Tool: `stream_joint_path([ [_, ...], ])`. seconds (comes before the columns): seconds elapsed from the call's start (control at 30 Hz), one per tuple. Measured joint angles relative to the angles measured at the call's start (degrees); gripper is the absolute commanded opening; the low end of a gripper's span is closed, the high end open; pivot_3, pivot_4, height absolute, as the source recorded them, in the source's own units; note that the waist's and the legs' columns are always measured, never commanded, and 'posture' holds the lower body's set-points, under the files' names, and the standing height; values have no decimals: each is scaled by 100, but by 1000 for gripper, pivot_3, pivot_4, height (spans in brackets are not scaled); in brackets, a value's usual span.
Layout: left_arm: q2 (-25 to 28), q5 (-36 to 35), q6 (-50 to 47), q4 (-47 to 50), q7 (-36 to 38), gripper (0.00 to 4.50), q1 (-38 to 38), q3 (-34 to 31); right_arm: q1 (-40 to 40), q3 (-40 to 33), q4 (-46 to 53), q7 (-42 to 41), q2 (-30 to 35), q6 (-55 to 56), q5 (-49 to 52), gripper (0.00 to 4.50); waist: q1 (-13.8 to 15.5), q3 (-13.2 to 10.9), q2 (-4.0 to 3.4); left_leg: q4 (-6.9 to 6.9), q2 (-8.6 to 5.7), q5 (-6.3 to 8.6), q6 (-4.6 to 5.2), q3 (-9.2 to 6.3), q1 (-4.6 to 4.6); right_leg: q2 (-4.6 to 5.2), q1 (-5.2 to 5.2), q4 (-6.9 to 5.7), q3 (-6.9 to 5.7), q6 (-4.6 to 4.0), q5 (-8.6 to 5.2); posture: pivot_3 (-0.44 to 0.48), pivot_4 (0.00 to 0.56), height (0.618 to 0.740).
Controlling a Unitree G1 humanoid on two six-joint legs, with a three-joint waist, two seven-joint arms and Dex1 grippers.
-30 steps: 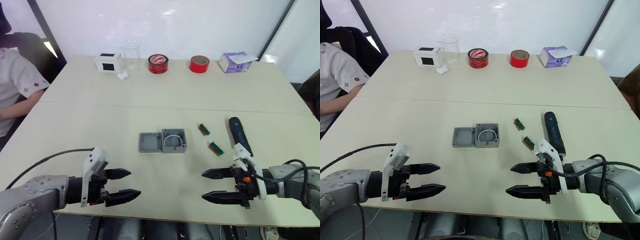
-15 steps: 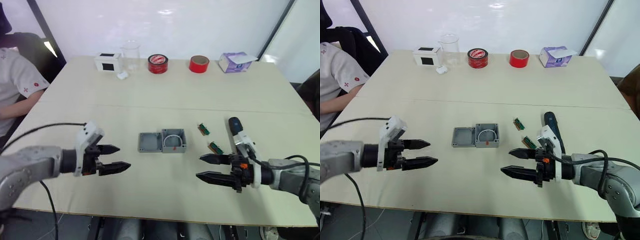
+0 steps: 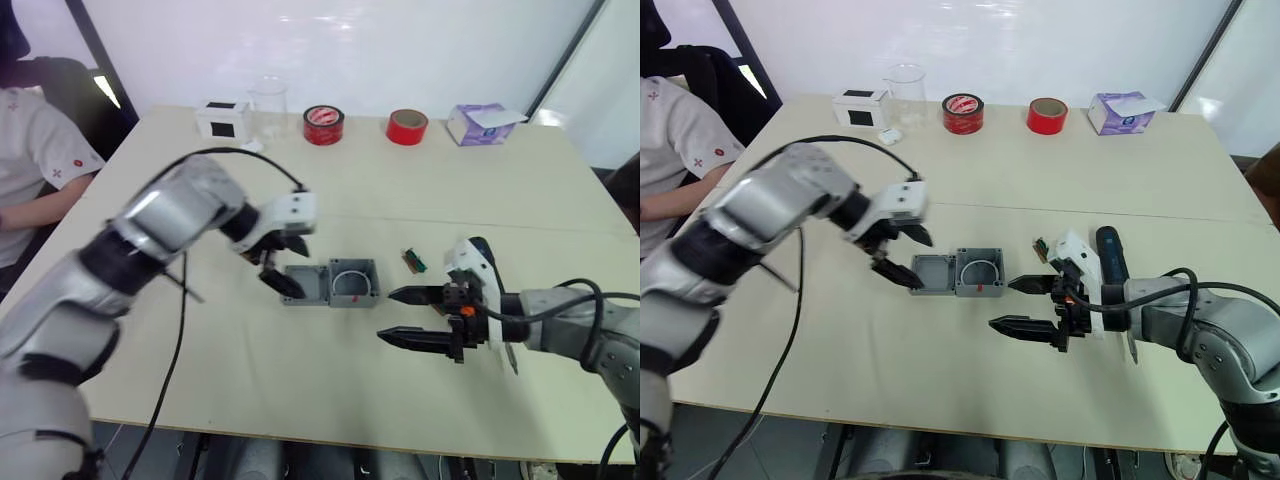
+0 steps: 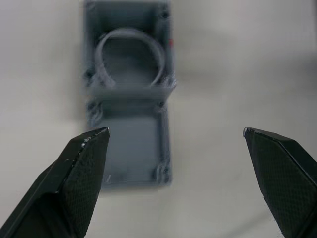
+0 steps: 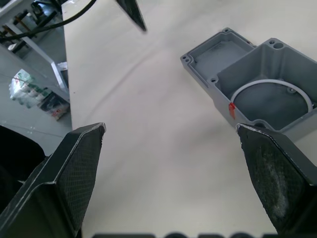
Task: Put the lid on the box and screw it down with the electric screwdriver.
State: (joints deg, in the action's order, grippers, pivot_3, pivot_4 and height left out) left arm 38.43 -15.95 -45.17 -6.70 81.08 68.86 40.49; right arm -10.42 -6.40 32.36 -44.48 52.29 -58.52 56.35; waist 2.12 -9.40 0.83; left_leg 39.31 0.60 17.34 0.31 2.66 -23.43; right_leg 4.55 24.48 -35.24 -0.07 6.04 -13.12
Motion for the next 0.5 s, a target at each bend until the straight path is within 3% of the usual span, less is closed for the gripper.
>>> stream_joint_path([
  [0.07, -412, 271, 91, -428, 1, 4408, 251, 89, 350, -133, 193, 62, 81, -66, 23, 4500, 4, 0, -1, 0, 0, 5, 10, 0, 1, 1, 0, -1, 0, 3, -2, 0, 150, 740],
  [0.2, -705, 532, 164, -735, 68, 4408, 295, 128, 764, -418, 473, 168, 201, -188, 161, 4500, -115, 0, -3, 0, 4, 8, 13, -18, 5, 1, 1, -11, 2, 5, -3, 0, 150, 740],
  [0.5, -1385, 798, -641, -316, 33, 4408, 192, 409, 1413, -903, 910, 491, 191, -230, 534, 4500, -140, -2, 1, 7, 6, 8, 13, -29, 4, 1, 1, -17, 2, 6, -3, 0, 150, 740],
])
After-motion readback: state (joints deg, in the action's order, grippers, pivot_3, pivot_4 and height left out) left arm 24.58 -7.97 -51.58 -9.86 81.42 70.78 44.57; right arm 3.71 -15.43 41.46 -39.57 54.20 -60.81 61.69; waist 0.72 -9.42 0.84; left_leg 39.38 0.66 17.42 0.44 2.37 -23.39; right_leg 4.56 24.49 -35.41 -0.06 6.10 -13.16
